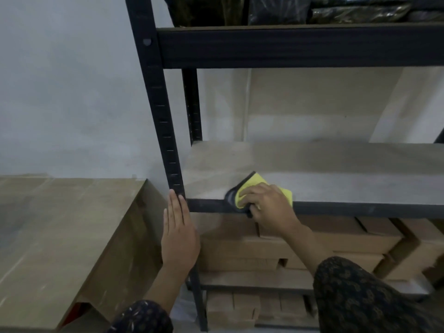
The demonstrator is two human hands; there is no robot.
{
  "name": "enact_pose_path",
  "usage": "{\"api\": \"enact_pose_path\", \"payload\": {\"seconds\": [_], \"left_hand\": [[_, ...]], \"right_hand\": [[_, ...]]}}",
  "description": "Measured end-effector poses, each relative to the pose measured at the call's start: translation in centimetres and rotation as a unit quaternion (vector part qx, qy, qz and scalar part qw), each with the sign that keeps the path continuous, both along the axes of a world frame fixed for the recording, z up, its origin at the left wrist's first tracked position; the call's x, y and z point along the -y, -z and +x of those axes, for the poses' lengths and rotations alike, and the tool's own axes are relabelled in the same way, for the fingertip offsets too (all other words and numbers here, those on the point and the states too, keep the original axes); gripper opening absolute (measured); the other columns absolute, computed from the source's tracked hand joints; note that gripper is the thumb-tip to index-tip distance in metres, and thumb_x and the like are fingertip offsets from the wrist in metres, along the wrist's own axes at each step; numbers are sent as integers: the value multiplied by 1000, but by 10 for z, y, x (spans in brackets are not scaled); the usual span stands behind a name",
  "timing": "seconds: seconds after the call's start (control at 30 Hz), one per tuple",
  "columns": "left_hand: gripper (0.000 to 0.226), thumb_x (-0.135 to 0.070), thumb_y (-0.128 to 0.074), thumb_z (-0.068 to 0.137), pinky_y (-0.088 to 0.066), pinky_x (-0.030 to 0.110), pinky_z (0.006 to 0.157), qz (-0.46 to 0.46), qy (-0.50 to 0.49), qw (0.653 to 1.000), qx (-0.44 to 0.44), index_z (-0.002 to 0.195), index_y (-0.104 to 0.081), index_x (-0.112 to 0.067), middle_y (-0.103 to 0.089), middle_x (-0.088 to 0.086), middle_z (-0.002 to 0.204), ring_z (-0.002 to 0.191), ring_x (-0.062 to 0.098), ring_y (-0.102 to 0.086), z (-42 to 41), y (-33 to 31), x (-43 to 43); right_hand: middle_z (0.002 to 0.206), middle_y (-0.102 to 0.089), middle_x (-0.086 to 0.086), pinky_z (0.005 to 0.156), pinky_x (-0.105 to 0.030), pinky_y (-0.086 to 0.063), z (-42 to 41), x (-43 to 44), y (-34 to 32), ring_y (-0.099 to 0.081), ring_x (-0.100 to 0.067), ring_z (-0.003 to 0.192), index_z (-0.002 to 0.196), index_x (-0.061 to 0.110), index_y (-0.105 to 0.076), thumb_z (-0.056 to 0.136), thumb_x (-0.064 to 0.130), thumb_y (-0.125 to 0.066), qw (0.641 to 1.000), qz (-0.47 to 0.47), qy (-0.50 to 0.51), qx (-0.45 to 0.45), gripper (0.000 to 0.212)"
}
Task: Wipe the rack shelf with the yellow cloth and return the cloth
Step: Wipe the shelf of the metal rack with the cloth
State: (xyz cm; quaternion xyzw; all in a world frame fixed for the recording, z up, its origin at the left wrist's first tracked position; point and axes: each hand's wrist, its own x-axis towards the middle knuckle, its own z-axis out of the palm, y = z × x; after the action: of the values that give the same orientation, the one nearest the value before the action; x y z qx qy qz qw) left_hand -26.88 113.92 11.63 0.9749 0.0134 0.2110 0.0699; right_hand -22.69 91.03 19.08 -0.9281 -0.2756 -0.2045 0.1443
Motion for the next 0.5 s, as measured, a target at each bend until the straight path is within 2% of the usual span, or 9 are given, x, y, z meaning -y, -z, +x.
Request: {"api": "enact_pose_path", "payload": {"seconds": [0.07, 0.13, 0.23, 0.3, 0.37, 0.43, 0.5], "left_hand": [[75, -15, -47, 89, -23, 48, 117, -22, 10, 1000, 17, 148, -7, 9, 5, 25, 158, 148, 35, -1, -2, -1, 3], [72, -14, -45, 90, -20, 46, 118, -44, 34, 998, 39, 148, -9, 8, 4, 23, 158, 148, 33, -1, -3, -5, 8], [62, -14, -38, 94, -24, 47, 117, -55, 83, 992, 74, 149, -16, 5, 2, 25, 158, 147, 37, -4, 1, -15, 20], [63, -22, -35, 94, -24, 51, 116, -54, 86, 991, 82, 148, -20, 5, -2, 28, 157, 146, 41, -2, 7, -19, 32], [62, -26, -32, 96, -21, 51, 117, -42, 102, 990, 83, 149, -19, 4, -7, 24, 158, 147, 36, -2, 14, -17, 44], [62, -31, -29, 98, -17, 48, 119, -27, 142, 986, 77, 150, -18, 2, -10, 20, 159, 148, 30, -5, 21, -13, 59], [63, -38, -27, 99, -14, 45, 120, -8, 164, 984, 64, 150, -20, 0, -15, 18, 158, 148, 28, -8, 28, -10, 73]], "right_hand": [[89, -72, 11, 70, -34, -50, -4, 23, 6, -66, -22, 82, 70, 27, -71, 64, 15, -43, 999, 24, 32, 24, 31], [82, -72, 9, 69, -39, -52, -6, 33, 5, -64, -23, 78, 67, 24, -71, 64, 10, -45, 994, 72, 80, 22, 30], [80, -71, 3, 72, -41, -51, -8, 13, 1, -62, -27, 80, 73, 19, -71, 64, 13, -44, 981, 135, 127, 52, 29], [91, -70, 0, 77, -39, -50, -10, -15, 0, -62, -29, 88, 88, 19, -72, 67, 19, -42, 985, 113, 118, 56, 37], [102, -68, 4, 82, -38, -43, -11, -31, 8, -61, -25, 97, 106, 27, -69, 72, 24, -39, 989, 55, 129, 42, 45], [106, -66, 7, 86, -37, -39, -10, -20, 16, -60, -21, 100, 113, 34, -64, 76, 26, -37, 987, 29, 154, 43, 47], [106, -64, 7, 86, -36, -39, -11, 9, 23, -58, -21, 101, 115, 33, -62, 76, 25, -38, 982, 24, 184, 45, 46]]}}
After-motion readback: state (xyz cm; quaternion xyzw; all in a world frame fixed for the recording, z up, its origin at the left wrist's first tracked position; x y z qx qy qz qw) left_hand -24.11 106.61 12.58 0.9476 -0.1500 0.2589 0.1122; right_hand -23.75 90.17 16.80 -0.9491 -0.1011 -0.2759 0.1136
